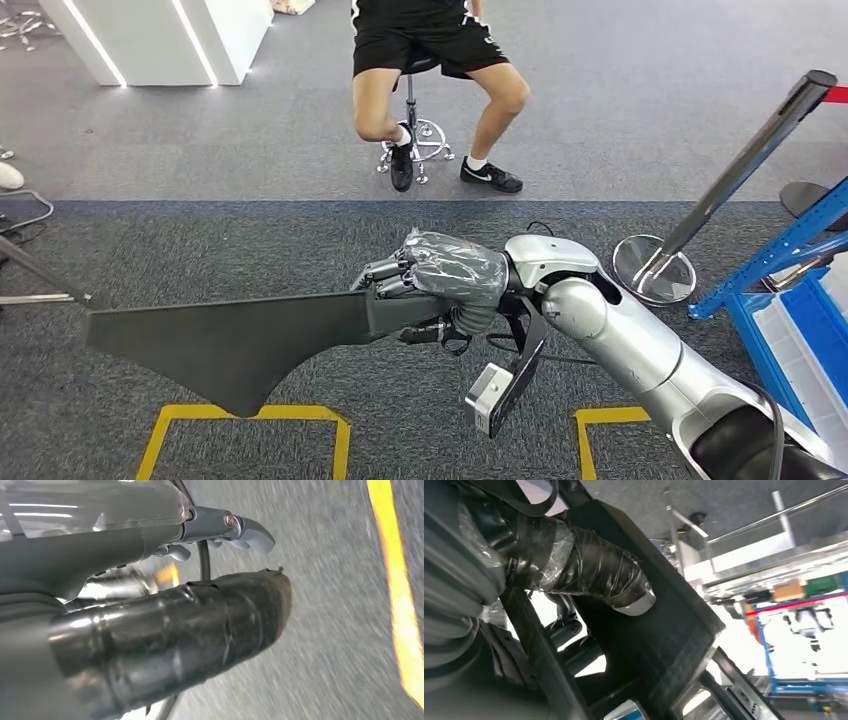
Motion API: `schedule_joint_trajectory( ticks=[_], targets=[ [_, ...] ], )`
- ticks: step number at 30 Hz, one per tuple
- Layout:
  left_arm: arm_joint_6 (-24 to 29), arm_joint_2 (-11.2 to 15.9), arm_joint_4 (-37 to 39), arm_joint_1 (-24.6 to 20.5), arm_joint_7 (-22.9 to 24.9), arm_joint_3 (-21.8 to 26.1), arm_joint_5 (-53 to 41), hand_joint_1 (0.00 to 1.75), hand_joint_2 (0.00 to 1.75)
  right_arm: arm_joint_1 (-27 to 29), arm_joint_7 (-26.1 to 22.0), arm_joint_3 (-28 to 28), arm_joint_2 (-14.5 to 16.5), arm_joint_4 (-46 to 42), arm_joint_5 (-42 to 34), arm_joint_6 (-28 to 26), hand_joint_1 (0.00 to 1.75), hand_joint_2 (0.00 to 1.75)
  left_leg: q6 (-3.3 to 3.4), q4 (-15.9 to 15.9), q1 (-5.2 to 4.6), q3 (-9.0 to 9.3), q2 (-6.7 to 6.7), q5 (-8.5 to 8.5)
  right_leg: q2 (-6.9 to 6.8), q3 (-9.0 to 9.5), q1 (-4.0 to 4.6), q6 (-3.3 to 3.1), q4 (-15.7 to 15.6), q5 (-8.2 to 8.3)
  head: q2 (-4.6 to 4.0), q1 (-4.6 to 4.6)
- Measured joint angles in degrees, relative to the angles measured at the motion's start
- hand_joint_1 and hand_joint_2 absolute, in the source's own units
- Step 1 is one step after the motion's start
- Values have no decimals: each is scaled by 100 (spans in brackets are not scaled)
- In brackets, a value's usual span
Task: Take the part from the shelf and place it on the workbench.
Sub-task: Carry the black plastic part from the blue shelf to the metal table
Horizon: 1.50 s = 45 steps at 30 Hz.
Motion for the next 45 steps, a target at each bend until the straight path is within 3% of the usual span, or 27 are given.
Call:
schedule_joint_trajectory(
  ticks=[1, 2, 5, 7, 10, 12, 14, 15, 16, 17, 19, 21, 23, 25, 26, 27, 29, 31, 32, 33, 35, 37, 38, 40, 41, 43, 45],
  targets=[
    [-5, -12, 4, 8, -4, 0, 4, 0, 0, 0, 4, -1, -3, 38, 3, 0, 175, 175, -21, 190, 22, -89, 36, -44, -81, -4, 7, 1, 7, -8, 0, 0],
    [-12, -21, 10, 22, -7, 0, 6, 0, 0, -2, 9, -1, -7, 79, 4, 0, 175, 175, -34, 172, 38, -71, 55, 15, -157, -7, 10, 5, 13, -18, 0, 1],
    [-21, -21, 19, 60, -14, 0, 9, 0, 0, -34, 25, -3, -19, 177, 7, -4, 175, 175, -24, -841, 28, 499, 265, 457, -359, 18, 20, 50, 27, -61, 0, 0],
    [-33, -11, 20, 68, -22, 0, 11, 0, 0, -81, 40, -4, -32, 225, 10, -12, 175, 175, 50, -1279, -28, 724, 380, 560, -471, 37, 29, 109, 29, -87, 0, 1],
    [-49, 20, 23, 88, -27, 0, 14, 0, 0, -122, 58, -4, -53, 287, 15, -22, 175, 175, 172, -1345, -63, 749, 212, 577, -597, 81, 8, 216, 20, -131, 0, 2],
    [-52, 55, 23, 107, -27, 0, 13, 0, 0, -154, 68, -4, -63, 325, 20, -26, 175, 175, 237, -1408, -43, 812, 91, 602, -398, 16, -19, 267, 249, -293, 1, 4],
    [-59, 69, 23, 97, -14, 0, 9, 0, 0, -182, 81, -4, -74, 368, 27, -33, 175, 175, 285, -1425, -42, 835, -25, 607, -65, -310, -38, 270, 923, -613, 1, 5],
    [-68, 65, 23, 87, -5, 0, 8, 0, 0, -186, 91, -4, -78, 395, 37, -36, 175, 175, 302, -1420, -50, 830, -90, 605, 24, -522, -38, 263, 1304, -749, 1, 4],
    [-82, 56, 24, 84, 3, 0, 7, 0, 0, -186, 106, -4, -81, 424, 49, -37, 175, 175, 313, -1411, -58, 828, -163, 601, 70, -683, -37, 256, 1564, -796, 0, 5],
    [-95, 46, 24, 87, 7, 0, 8, 0, 0, -189, 124, -4, -84, 453, 61, -39, 175, 175, 317, -1395, -65, 826, -241, 595, 97, -754, -35, 246, 1632, -734, 0, 4],
    [-107, 38, 25, 96, 8, 0, 8, 0, 0, -219, 150, -4, -84, 488, 74, -42, 175, 175, 311, -1342, -67, 824, -403, 569, 210, -568, -32, 206, 1106, -317, 0, 5],
    [-107, 34, 25, 89, 8, 0, 8, 0, 0, -260, 161, -4, -86, 509, 77, -47, 175, 175, 279, -1275, -66, 789, -554, 539, 499, -282, -51, 172, 418, -17, 1, 2],
    [-106, 34, 26, 97, 9, 1, 11, 0, 0, -288, 178, -4, -90, 527, 91, -58, 175, 175, 214, -1253, -43, 725, -697, 544, 621, -171, -45, 165, 168, 3, 0, 3],
    [-106, 45, 29, 138, 7, 1, 15, 0, 0, -322, 206, -4, -90, 538, 114, -77, 175, 175, 139, -1272, -12, 677, -787, 567, 476, -123, -34, 137, 95, 28, 0, 4],
    [-106, 58, 33, 157, 2, 2, 17, 0, 0, -342, 225, -4, -88, 541, 125, -86, 175, 175, 110, -1240, -15, 653, -687, 551, 400, -85, -41, 112, 42, 45, 0, 4],
    [-107, 69, 38, 164, -4, 2, 19, 0, 0, -368, 245, -4, -88, 543, 135, -95, 175, 175, 85, -1107, -22, 585, -502, 479, 314, -41, -51, 83, -18, 63, 0, 3],
    [-102, 86, 45, 161, -17, 2, 22, 0, 0, -421, 297, -4, -96, 554, 161, -115, 175, 175, 36, -517, -16, 289, -93, 195, 137, 19, -44, 40, -83, 64, 0, 4],
    [-99, 77, 48, 171, -31, 2, 25, 0, 0, -458, 342, -4, -102, 567, 190, -137, 175, 175, -15, 112, 30, -57, 27, -26, -34, 28, -30, 27, -85, 42, 0, 3],
    [-99, 69, 50, 182, -37, 2, 27, 0, 0, -466, 358, -4, -102, 572, 201, -146, 175, 175, -38, 190, 52, -110, 43, 3, -113, 29, -27, 35, -80, 27, 0, 3],
    [-101, 65, 51, 195, -41, 2, 29, 0, 0, -476, 372, -4, -101, 576, 209, -152, 175, 175, -57, 31, 72, -37, 71, 136, -192, 35, -27, 50, -72, 9, 0, 3],
    [-98, 68, 54, 210, -45, 2, 30, 0, 0, -510, 386, -4, -102, 582, 214, -163, 175, 175, -76, -724, 82, 352, 253, 482, -340, 55, -26, 94, -41, -40, 0, 3],
    [-93, 73, 54, 213, -47, 2, 32, 0, 0, -554, 392, -4, -103, 585, 217, -173, 175, 175, -25, -1247, 42, 627, 409, 630, -463, 77, -5, 156, -10, -92, 0, 4],
    [-92, 73, 55, 216, -50, 2, 31, 0, 0, -571, 399, -4, -103, 586, 222, -182, 175, 175, 18, -1300, 15, 649, 411, 609, -517, 91, 3, 189, -9, -112, 0, 5],
    [-73, 75, 55, 241, -79, 2, 12, 0, 0, -595, 437, -4, -95, 587, 246, -212, 175, 175, 112, -1299, 3, 661, 274, 604, -604, 130, -2, 259, -11, -154, 0, 5],
    [-34, 58, 55, 259, -106, 2, -4, 0, 0, -602, 476, -4, -88, 587, 272, -238, 175, 175, 151, -1324, 8, 684, 204, 599, -542, 138, -18, 292, 29, -191, 0, 7],
    [134, -42, 55, 278, -161, 1, -45, 0, 0, -608, 578, -6, -80, 585, 342, -330, 175, 175, 250, -1375, 24, 747, 87, 589, -229, -14, -52, 324, 386, -378, 0, 6],
    [414, -280, 55, 280, -191, -7, -90, 0, 0, -561, 691, -8, -81, 589, 439, -434, 175, 175, 328, -1378, 2, 772, -36, 553, 44, -443, -58, 311, 1142, -663, 0, 5]
  ],
)
